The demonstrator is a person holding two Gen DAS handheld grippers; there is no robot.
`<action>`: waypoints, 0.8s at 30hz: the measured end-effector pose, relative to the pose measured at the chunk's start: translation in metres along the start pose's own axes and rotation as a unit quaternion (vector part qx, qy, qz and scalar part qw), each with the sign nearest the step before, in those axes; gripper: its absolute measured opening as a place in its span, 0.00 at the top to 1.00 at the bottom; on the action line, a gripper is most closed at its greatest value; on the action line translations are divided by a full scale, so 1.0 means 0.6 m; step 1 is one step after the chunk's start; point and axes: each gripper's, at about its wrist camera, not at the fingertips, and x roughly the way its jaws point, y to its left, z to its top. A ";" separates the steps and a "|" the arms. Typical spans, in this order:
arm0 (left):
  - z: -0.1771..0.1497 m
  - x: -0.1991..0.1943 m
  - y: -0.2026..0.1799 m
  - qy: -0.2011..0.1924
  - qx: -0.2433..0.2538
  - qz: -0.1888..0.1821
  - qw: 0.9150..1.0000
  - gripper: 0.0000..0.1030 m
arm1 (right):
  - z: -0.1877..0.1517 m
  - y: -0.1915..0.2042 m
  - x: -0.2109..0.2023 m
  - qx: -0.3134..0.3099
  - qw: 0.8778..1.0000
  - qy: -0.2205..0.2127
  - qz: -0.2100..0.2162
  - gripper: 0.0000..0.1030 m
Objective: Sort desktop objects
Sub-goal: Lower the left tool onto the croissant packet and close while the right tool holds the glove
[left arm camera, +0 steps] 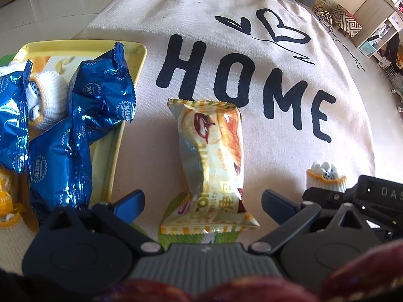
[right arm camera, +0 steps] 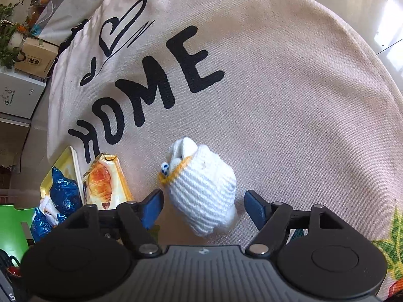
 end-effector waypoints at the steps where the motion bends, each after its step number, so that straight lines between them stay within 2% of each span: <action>1: 0.001 0.001 0.001 -0.001 -0.002 0.000 1.000 0.01 | 0.001 0.002 0.001 -0.002 1.000 0.000 0.000 0.30; 11: 0.011 0.018 0.001 -0.005 -0.009 0.005 1.000 0.01 | 0.001 0.016 -0.009 -0.026 1.000 -0.016 -0.006 0.29; 24: 0.008 0.037 -0.017 -0.017 0.027 0.025 0.999 0.01 | -0.002 0.027 -0.013 -0.062 0.997 -0.029 -0.028 0.26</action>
